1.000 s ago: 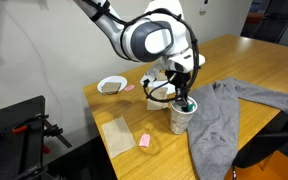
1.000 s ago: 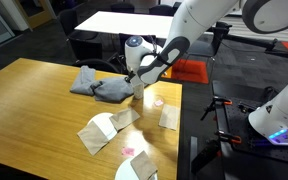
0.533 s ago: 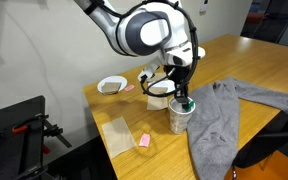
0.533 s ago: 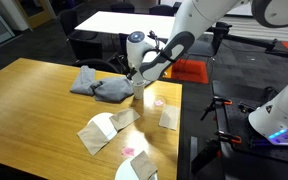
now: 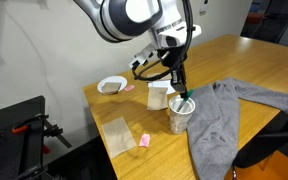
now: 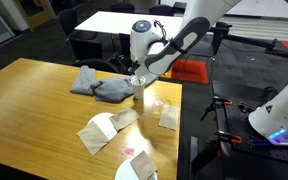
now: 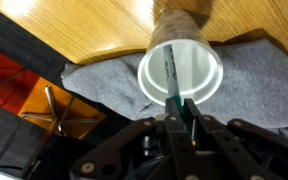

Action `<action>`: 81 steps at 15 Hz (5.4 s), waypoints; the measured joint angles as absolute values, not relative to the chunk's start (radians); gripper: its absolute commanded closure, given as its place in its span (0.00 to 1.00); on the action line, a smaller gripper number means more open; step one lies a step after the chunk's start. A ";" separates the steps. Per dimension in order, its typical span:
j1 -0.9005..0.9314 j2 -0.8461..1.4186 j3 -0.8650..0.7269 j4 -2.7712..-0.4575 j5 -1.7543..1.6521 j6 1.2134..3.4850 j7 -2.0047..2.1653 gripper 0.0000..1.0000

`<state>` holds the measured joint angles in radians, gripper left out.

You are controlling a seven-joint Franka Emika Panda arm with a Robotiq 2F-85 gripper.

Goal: Remove the pen from the mug cup and place it on the table

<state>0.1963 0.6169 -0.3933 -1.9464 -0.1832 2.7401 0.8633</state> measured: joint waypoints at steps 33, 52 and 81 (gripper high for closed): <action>0.024 0.046 -0.088 -2.388 0.204 2.598 0.811 0.97; -0.047 0.477 -0.011 -2.170 0.515 2.583 0.429 0.97; 0.190 0.400 -0.252 -2.099 0.011 2.482 0.713 0.00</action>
